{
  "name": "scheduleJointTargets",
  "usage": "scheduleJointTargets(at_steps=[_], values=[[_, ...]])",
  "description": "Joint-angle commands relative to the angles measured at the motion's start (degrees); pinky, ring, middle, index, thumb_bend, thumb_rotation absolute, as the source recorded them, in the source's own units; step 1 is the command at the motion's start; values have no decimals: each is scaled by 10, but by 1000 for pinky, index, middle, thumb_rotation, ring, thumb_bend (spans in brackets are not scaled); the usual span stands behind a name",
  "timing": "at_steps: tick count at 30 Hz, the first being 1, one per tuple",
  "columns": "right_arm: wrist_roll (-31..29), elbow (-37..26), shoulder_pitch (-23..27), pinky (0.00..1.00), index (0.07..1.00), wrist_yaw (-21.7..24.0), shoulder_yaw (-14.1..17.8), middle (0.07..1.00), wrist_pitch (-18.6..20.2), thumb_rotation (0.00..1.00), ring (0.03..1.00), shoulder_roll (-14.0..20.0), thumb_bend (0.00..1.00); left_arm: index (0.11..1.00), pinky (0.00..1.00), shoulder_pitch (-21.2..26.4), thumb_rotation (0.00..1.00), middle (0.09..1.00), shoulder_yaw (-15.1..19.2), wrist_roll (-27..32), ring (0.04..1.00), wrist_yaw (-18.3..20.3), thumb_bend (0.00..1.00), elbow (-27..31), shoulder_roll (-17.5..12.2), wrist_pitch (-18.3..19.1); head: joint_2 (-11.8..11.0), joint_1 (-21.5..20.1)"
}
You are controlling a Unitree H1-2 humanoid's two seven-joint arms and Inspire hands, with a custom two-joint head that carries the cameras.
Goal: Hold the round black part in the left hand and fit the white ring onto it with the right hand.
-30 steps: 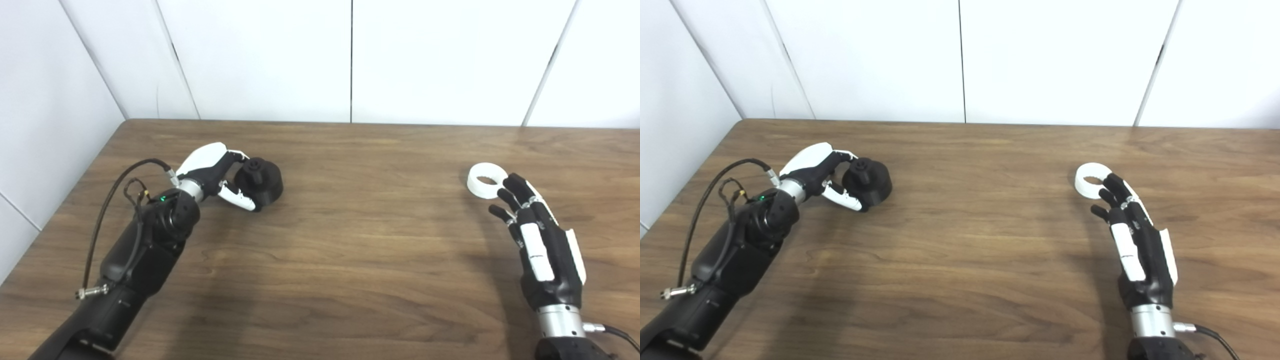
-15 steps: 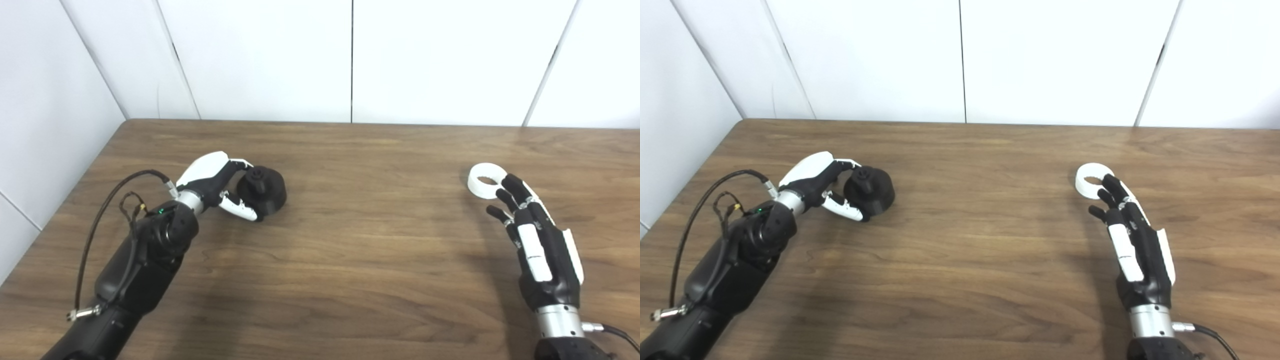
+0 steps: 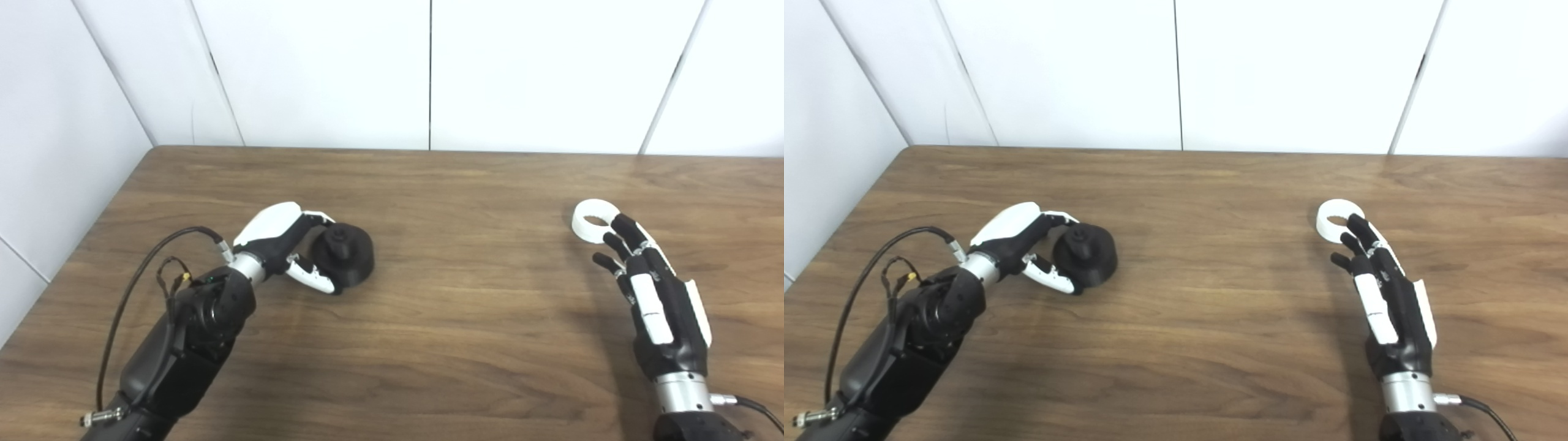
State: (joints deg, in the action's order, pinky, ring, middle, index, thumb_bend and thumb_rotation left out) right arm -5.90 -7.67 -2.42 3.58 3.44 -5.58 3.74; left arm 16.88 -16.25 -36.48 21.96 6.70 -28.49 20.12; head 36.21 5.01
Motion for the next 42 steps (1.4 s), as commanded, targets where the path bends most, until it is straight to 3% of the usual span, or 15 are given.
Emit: scheduleJointTargets(at_steps=[1, 15, 34, 42], values=[[-3, 17, -30, 807, 873, 3, -6, 914, -4, 753, 903, -6, 604, 727, 827, 12, 231, 878, 2, -11, 931, -2, 816, 26, -5, -7, 1, 1], [3, 12, -28, 808, 882, -1, -7, 914, 3, 772, 904, -10, 593, 724, 832, -11, 227, 876, -34, -31, 922, 35, 824, 90, 15, -11, 2, -7], [-2, -3, -29, 824, 878, -5, -3, 907, 15, 766, 908, -11, 594, 710, 843, -83, 240, 872, -49, -47, 923, 28, 833, 143, 49, -67, 8, -18], [1, -13, -31, 826, 879, -6, -3, 908, 25, 766, 905, -10, 602, 704, 844, -110, 226, 870, -58, -55, 922, 40, 849, 180, 64, -68, 15, -20]])
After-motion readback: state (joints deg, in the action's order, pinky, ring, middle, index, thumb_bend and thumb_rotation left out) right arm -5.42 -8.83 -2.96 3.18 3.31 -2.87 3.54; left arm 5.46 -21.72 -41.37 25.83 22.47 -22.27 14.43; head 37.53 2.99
